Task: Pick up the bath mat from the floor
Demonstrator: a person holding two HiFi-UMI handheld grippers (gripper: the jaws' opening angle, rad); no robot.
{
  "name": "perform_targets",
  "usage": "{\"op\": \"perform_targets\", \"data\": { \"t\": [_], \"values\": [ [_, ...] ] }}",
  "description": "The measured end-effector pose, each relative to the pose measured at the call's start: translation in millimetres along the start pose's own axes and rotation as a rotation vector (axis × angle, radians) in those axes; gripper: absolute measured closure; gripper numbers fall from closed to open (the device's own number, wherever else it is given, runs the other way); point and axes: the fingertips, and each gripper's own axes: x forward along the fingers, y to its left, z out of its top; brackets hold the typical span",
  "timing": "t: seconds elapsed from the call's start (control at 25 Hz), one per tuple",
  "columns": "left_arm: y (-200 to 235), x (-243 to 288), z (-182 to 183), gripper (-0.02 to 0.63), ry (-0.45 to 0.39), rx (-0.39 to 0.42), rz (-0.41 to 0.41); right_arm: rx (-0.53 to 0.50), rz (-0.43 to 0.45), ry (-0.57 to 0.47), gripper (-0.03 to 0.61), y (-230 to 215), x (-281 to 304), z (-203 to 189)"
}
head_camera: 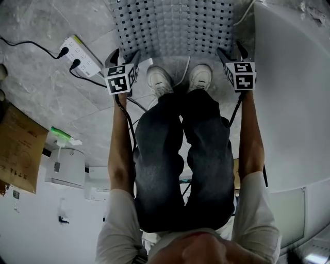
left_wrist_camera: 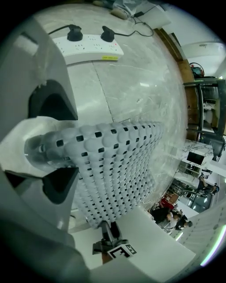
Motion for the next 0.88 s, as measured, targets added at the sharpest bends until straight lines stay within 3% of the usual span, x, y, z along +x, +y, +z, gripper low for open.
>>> {"op": "perform_targets", "data": {
  "t": [0.2, 0.36, 0.6, 0.88],
  "values": [
    [-3, 9, -1, 0.276, 0.023, 0.034, -0.038, 0.037, 0.023, -0.009, 0.239, 0, 9, -2],
    [-8, 12, -4, 0.31, 0.062, 0.066, -0.059, 0.052, 0.057, -0.015, 0.307, 5, 9, -1],
    [-27, 9, -2, 0.49, 0.052, 0.067, -0.098, 0.07, 0.075, -0.031, 0.436, 17, 2, 6],
    [-34, 5, 6, 0.557, 0.02, 0.051, -0.116, 0.065, 0.085, -0.048, 0.496, 21, -3, 12]
  ]
}}
